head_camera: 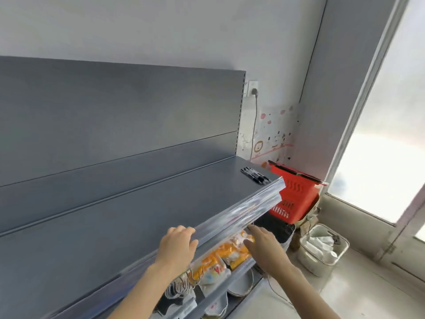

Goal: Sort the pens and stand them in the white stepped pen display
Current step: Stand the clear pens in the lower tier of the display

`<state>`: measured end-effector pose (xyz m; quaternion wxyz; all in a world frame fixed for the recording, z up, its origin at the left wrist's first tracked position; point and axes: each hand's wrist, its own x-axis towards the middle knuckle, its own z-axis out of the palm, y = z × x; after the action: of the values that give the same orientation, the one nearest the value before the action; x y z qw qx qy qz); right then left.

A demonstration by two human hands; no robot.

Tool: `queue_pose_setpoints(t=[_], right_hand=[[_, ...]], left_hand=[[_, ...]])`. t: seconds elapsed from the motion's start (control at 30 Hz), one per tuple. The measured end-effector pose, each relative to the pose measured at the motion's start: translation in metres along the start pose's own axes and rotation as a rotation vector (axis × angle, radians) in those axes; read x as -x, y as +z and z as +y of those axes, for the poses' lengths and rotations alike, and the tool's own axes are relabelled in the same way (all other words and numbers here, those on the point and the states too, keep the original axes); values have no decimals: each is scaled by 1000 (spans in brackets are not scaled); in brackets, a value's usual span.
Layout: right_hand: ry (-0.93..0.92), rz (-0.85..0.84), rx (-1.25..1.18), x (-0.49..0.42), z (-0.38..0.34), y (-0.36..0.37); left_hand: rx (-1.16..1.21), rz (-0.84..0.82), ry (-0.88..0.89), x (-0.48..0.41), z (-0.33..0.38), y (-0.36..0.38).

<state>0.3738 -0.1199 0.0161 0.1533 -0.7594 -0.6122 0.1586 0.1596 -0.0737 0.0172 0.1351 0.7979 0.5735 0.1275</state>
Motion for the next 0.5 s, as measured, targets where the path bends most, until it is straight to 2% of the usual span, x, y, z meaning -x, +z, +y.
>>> queue_pose_setpoints(t=[0.33,0.5], right_hand=[[94,71,24,-120,55,-38],[131,87,-2,-161,84,-46]], left_hand=[[65,-58,115,-155,50,36],[96,-117,125,-204,64,57]])
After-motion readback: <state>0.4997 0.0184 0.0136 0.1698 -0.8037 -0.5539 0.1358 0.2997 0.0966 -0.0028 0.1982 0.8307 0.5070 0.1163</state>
